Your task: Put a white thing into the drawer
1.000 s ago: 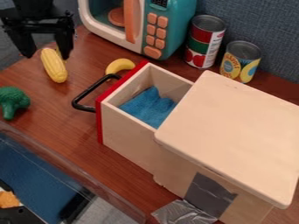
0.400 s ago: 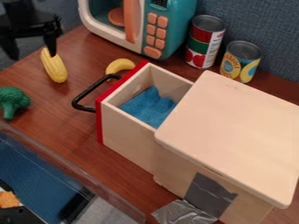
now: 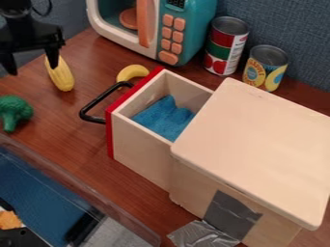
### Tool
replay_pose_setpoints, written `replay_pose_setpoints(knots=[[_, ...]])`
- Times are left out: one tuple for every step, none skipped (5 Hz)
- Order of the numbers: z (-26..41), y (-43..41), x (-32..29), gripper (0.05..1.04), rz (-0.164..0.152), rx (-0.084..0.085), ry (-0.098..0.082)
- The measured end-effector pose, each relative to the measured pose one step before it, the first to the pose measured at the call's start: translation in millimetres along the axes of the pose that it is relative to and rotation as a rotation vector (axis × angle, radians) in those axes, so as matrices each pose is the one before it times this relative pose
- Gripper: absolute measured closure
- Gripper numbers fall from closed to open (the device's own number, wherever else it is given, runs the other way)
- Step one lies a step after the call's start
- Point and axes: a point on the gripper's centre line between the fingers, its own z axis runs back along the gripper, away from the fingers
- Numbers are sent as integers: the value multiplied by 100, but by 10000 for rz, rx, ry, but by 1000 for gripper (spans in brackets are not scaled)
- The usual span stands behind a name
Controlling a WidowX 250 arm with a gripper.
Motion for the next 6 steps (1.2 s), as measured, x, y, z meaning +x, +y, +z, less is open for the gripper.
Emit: replay_pose_setpoints(knots=[[-1131, -435, 684, 84, 523, -20, 72], [-458, -1396, 437, 84, 337, -152, -55], [503, -1862, 418, 84, 65, -280, -213], [3, -1195, -139, 84, 12, -134, -36], [-1171, -38, -573, 84, -124, 215, 137], [-1117, 384, -809, 84, -244, 319, 154]])
